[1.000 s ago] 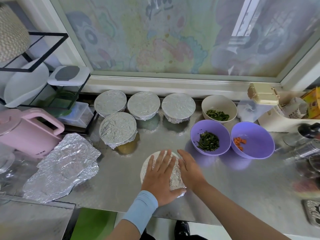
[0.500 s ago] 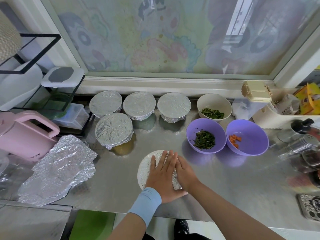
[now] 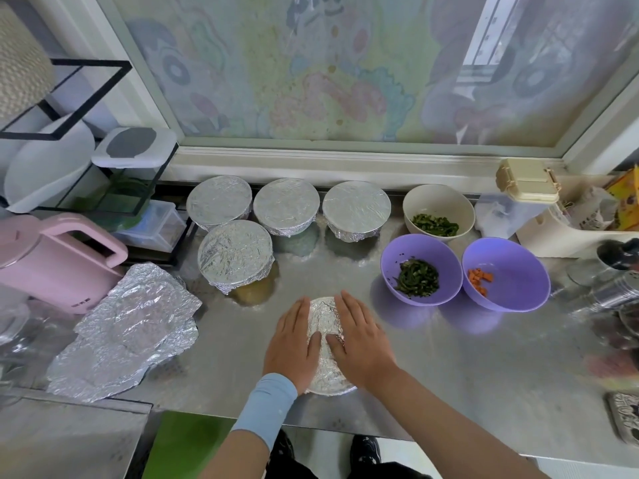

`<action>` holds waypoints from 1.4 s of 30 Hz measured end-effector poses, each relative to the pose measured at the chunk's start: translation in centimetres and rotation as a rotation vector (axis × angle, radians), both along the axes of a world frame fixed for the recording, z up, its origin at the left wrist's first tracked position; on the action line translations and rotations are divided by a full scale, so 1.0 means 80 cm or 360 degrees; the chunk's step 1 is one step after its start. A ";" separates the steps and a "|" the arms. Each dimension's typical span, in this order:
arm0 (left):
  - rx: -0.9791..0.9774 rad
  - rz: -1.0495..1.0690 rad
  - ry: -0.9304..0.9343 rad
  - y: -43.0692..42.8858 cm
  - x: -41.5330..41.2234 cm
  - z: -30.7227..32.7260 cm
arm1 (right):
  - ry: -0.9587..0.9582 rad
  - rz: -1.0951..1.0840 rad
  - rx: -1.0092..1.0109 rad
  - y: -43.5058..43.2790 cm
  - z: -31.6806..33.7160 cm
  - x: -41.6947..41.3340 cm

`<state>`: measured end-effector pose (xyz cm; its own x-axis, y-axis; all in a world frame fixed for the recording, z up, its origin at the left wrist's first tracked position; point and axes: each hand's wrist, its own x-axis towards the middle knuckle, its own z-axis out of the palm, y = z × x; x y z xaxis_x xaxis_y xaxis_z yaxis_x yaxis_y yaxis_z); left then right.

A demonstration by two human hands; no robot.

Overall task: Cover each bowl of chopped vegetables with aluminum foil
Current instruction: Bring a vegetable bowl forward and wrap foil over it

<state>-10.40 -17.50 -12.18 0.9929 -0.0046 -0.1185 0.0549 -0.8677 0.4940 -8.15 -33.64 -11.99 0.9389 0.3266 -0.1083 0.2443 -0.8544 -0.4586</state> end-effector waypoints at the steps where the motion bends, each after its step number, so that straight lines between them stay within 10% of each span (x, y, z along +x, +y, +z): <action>1: -0.0062 0.0039 -0.0011 0.000 -0.001 0.001 | 0.0014 -0.0013 0.0047 -0.002 0.001 0.001; 11: 0.0063 0.0175 -0.0043 0.007 0.025 0.017 | -0.0022 0.0008 -0.0018 -0.003 0.005 0.021; 19: -0.0578 0.0287 0.0131 0.003 0.064 0.017 | 0.0317 -0.0584 0.0591 0.011 0.011 0.055; 42: -0.0483 0.0346 0.0028 -0.013 0.056 0.009 | 0.0264 -0.0018 0.0429 0.001 0.006 0.078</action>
<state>-5.95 -18.50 -11.47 0.9724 0.1687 -0.1612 0.2327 -0.6491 0.7243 -1.92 -33.55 -11.54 0.9194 0.3542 -0.1709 0.1387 -0.6988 -0.7017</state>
